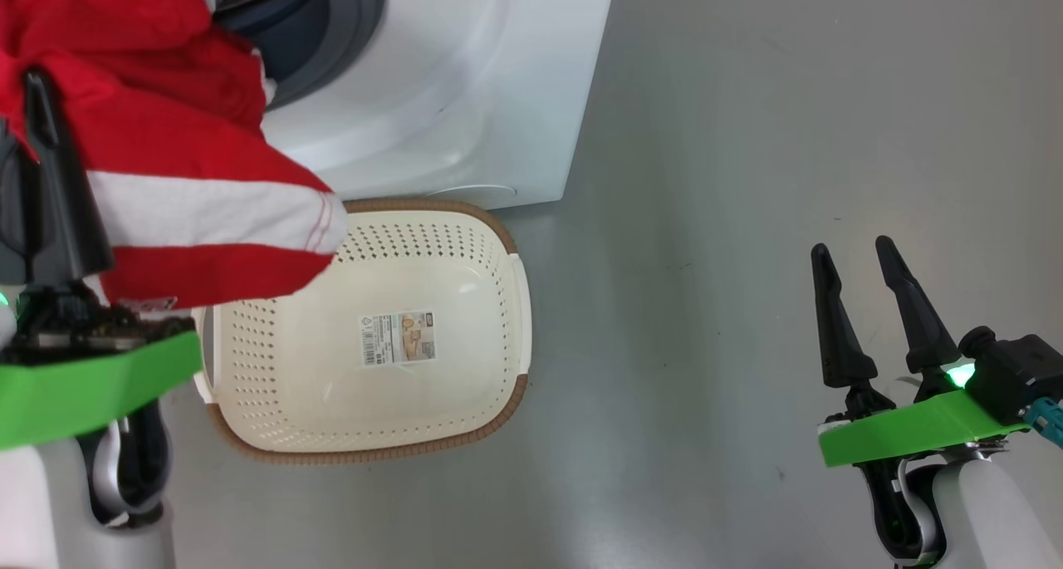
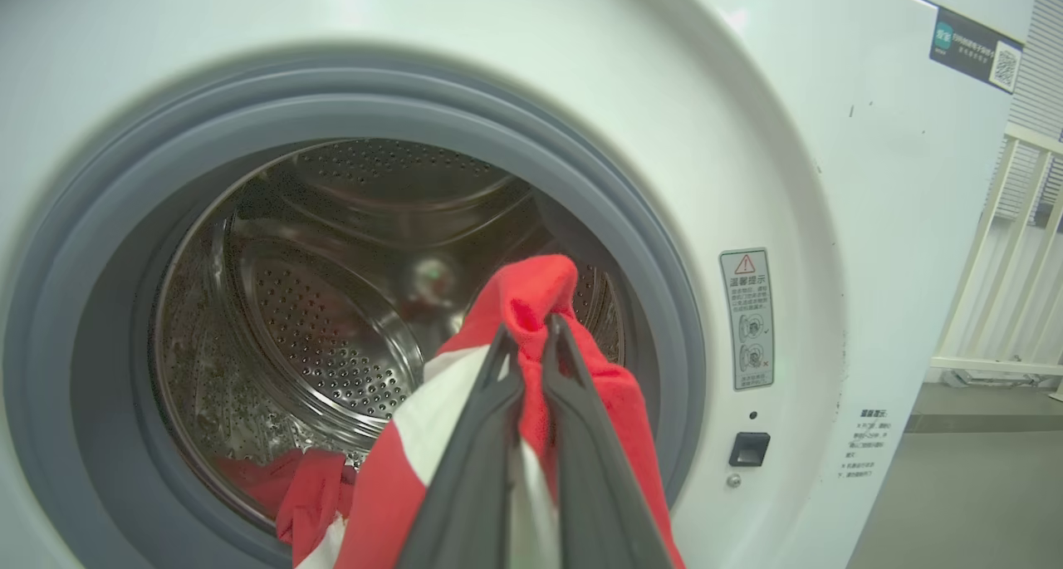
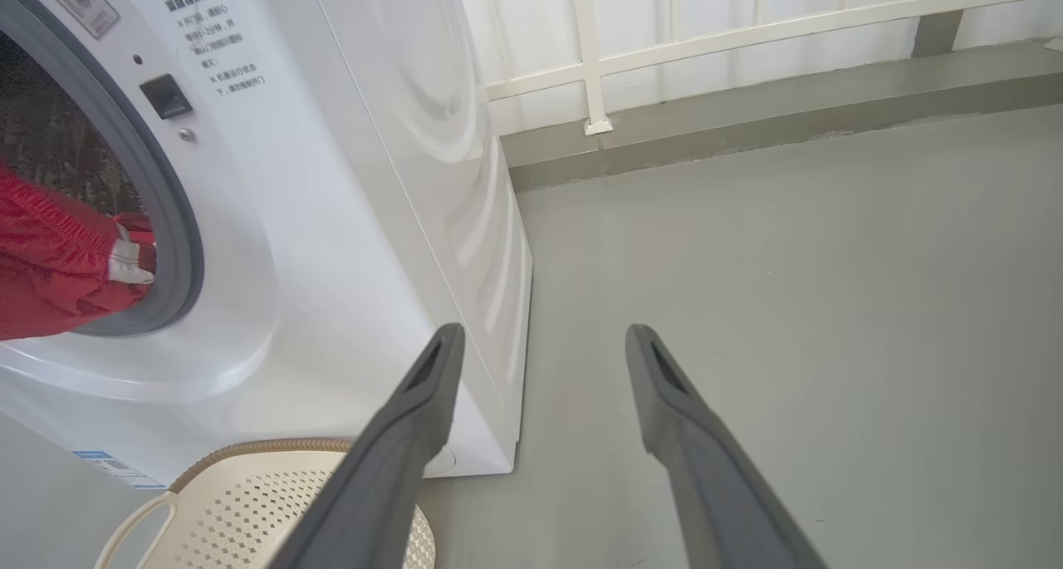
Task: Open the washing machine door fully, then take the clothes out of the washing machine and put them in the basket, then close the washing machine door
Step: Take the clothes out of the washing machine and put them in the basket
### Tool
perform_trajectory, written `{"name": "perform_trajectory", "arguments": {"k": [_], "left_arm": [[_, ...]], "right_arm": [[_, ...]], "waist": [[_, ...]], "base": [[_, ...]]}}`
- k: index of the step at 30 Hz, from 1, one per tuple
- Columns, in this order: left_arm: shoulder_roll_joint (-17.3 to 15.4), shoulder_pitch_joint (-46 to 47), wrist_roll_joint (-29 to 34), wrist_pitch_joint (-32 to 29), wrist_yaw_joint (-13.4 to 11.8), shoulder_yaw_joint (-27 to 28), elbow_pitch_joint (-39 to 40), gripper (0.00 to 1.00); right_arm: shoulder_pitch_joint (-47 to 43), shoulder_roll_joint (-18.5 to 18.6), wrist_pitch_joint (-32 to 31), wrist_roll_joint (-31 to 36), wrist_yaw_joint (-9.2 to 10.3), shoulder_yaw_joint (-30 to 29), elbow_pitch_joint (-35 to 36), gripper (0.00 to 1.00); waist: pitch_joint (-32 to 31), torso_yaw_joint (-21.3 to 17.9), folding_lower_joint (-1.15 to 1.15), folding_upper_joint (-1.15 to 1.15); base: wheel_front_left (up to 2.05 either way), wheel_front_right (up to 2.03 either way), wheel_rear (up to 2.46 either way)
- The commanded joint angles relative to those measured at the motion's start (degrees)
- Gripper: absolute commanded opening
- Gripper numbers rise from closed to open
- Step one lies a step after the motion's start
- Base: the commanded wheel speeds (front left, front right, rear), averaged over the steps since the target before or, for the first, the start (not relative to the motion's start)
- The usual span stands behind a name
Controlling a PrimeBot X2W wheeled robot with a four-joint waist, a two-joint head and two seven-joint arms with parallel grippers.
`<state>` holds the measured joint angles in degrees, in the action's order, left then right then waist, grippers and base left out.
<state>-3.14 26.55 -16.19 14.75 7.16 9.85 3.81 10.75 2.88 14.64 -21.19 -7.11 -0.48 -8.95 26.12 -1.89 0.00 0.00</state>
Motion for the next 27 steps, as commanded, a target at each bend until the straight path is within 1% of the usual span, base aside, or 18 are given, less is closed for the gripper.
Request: {"name": "perform_trajectory", "arguments": {"k": [1, 4, 12, 14, 21, 27], "left_arm": [[-1.21, -1.58, 0.67, 0.25, 0.33, 1.68, 2.71, 0.00], [-0.94, -2.88, 1.47, 0.25, 0.33, 0.65, 3.31, 0.00], [-0.38, -3.90, 1.05, 0.25, 0.33, 0.21, -0.96, 0.00], [-0.24, -4.24, 0.23, 0.25, 0.33, -0.60, -2.97, 0.00], [-0.06, -5.30, 1.13, 0.25, 0.33, -2.86, -12.09, 0.00], [-0.58, -3.30, 1.32, 0.25, 0.33, -4.04, -20.68, 0.00]], "right_arm": [[-0.81, -0.01, 0.36, 0.22, -0.37, 1.06, 1.15, 1.00], [-0.95, -0.01, 0.36, 0.25, -0.37, 0.91, 1.18, 1.00], [-0.67, -0.01, 0.36, 0.03, -0.37, 1.40, 1.34, 1.00], [-0.59, -0.01, 0.36, -0.03, -0.37, 1.64, 1.33, 1.00], [0.32, -0.01, 0.36, -0.39, -0.37, 2.11, 1.61, 1.00], [1.46, -0.01, 0.36, -0.39, -0.37, 2.03, 2.24, 1.00]], "waist": [[-0.11, 0.04, 0.00, 0.00], [-0.20, 0.12, 0.00, 0.00], [0.39, -0.29, 0.00, 0.00], [0.87, -0.44, 0.00, 0.00], [3.64, -1.07, 0.00, 0.00], [7.09, -1.45, 0.00, 0.00]], "base": [[0.00, 0.00, 0.00], [0.00, 0.00, 0.00], [0.00, 0.00, 0.00], [0.00, 0.00, 0.00], [0.00, 0.00, 0.00], [0.00, 0.00, 0.00]]}}
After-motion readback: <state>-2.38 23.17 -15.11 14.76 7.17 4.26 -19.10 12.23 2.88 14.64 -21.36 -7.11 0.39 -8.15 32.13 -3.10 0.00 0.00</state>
